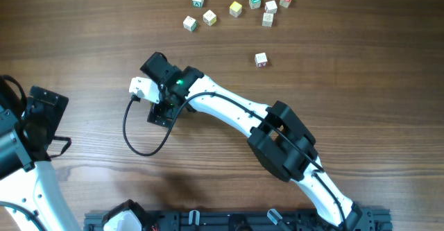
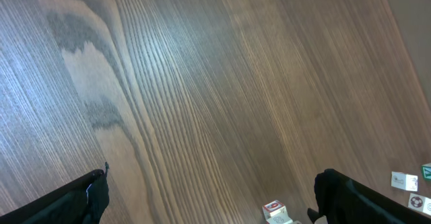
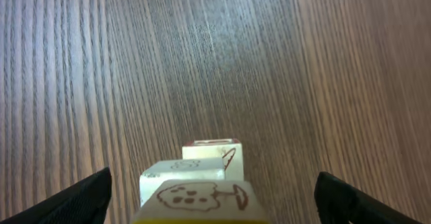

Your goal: Form a tower

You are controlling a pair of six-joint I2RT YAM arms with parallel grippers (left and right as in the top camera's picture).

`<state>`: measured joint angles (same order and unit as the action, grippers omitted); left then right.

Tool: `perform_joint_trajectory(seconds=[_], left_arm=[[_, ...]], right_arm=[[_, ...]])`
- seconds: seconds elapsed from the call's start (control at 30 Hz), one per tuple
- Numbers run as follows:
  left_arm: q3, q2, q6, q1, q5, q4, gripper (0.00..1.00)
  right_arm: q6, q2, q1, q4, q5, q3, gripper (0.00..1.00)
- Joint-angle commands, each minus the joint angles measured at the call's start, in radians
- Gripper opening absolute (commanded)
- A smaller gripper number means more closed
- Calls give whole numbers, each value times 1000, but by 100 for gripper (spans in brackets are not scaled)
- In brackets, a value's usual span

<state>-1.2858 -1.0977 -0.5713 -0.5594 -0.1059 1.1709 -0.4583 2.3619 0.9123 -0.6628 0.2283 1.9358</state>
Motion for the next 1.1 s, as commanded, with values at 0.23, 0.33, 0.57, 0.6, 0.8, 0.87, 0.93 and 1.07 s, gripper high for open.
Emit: perform_joint_trajectory(seconds=[0.23, 0.33, 0.57, 0.6, 0.8, 0.87, 0.93, 1.07], left_arm=[[-4, -2, -13, -8, 8, -4, 100], [-4, -2, -13, -8, 8, -4, 100], [-4, -2, -13, -8, 8, -3, 100], [-4, -2, -13, -8, 8, -3, 100], [-4, -2, -13, -8, 8, -3, 100], [-4, -2, -13, -8, 8, -3, 100], [-4, -2, -13, -8, 8, -3, 100], [-4, -2, -13, -8, 27, 6, 100]], right_arm=[[-12, 70, -11, 22, 19, -1, 78], [-12, 70, -11, 24, 19, -1, 65], [-10, 70, -11, 23, 20, -1, 39], [-8, 70, -11, 23, 20, -1, 37], [7, 70, -11, 22, 34, -1, 61], [17, 69, -11, 22, 34, 0, 93], [17, 69, -11, 22, 32, 2, 100], [106, -63, -28, -68, -154, 37, 100]])
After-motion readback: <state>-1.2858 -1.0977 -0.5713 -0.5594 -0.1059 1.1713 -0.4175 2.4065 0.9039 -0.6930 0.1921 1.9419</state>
